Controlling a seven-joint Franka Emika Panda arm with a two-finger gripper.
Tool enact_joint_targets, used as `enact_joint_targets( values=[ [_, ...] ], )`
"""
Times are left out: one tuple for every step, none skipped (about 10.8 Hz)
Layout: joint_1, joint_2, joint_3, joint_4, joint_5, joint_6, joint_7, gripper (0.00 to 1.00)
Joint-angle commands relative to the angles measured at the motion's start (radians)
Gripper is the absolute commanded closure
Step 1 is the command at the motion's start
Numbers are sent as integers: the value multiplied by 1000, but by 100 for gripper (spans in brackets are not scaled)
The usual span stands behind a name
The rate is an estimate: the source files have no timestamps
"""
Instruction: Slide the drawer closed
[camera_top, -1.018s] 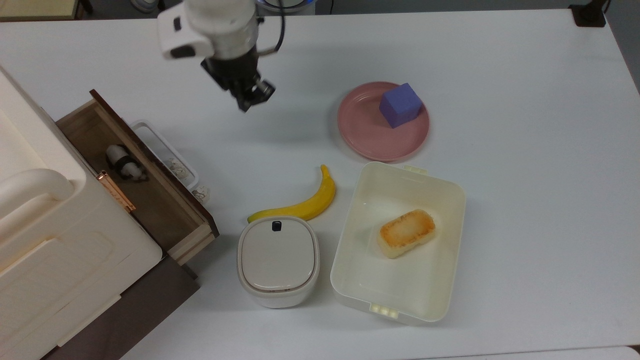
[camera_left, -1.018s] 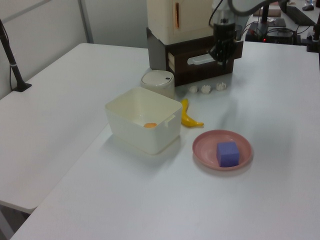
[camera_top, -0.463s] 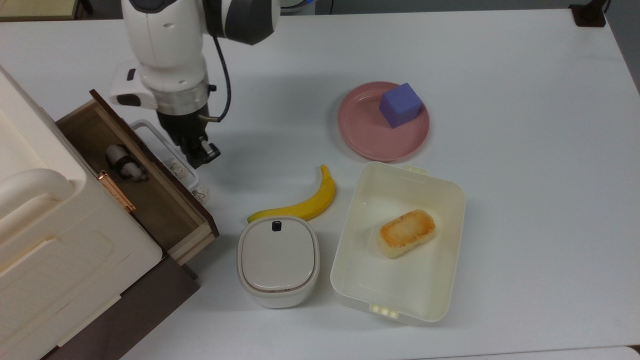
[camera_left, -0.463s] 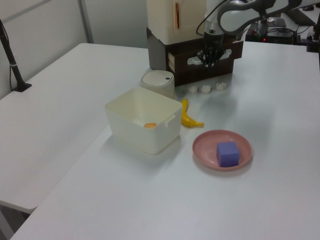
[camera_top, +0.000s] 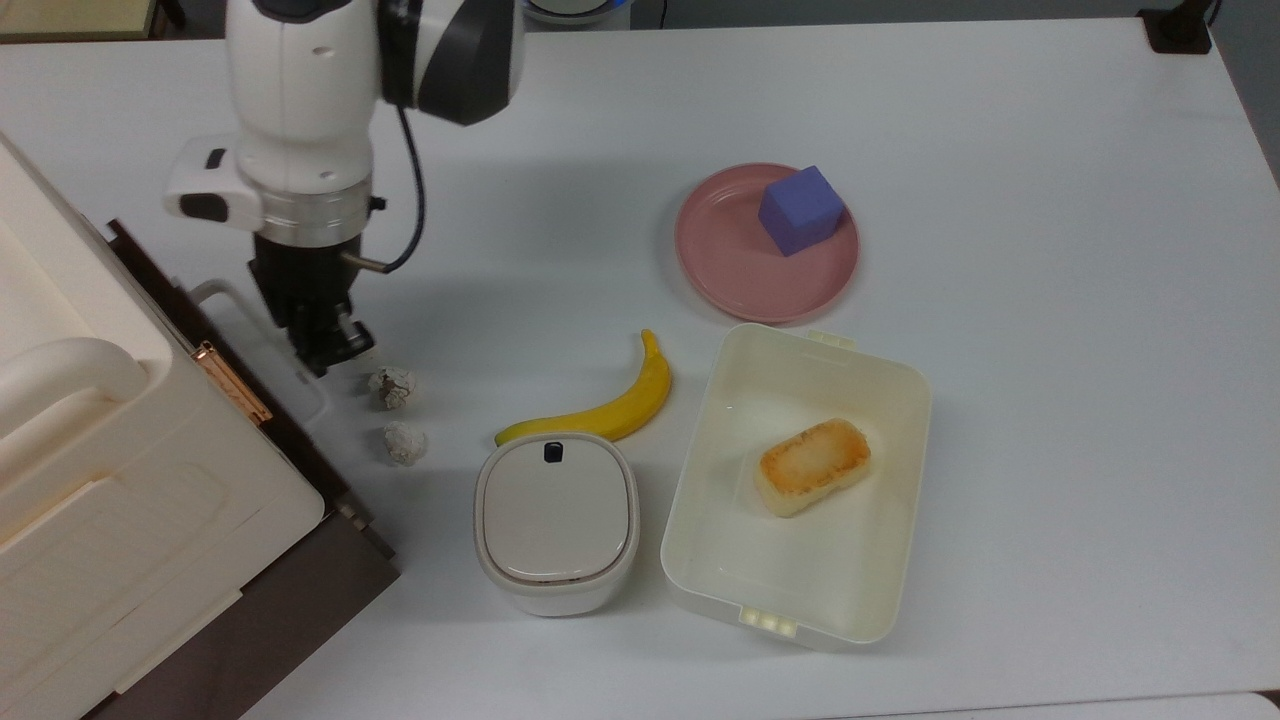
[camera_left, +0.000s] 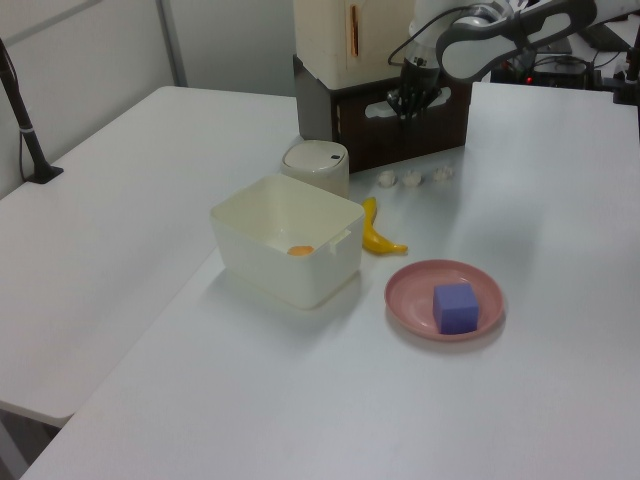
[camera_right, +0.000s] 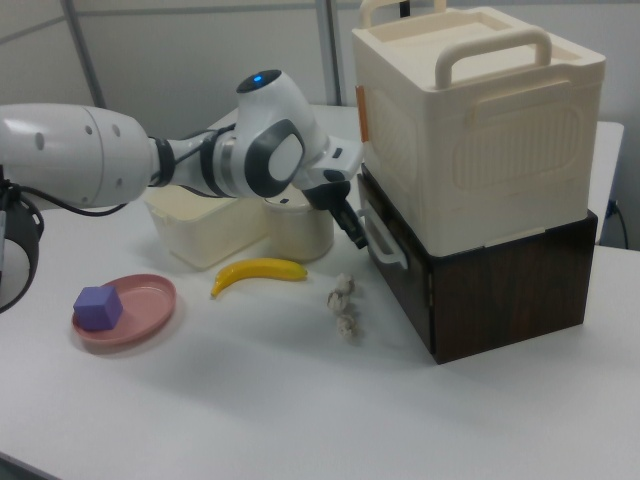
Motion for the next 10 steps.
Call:
enact_joint_targets(
  values=[
    [5, 40, -47, 57, -34, 62, 25, 100],
    [6, 37, -47, 57, -34, 62, 25, 100],
    [12, 26, -47, 56, -33, 60, 17, 100],
    [17, -21, -46, 37, -30, 47, -21, 98],
    [44, -79, -44, -36, -10, 19, -129, 97],
    [95, -134, -46, -76, 33, -75, -245, 91],
    [126, -161, -46, -75, 121, -227, -383, 86],
    [161, -205, -49, -76, 210, -359, -527, 73],
    [202, -248, -72, -76, 241, -454, -615, 55],
    [254, -286, -102, -76, 243, -502, -647, 35]
  ],
)
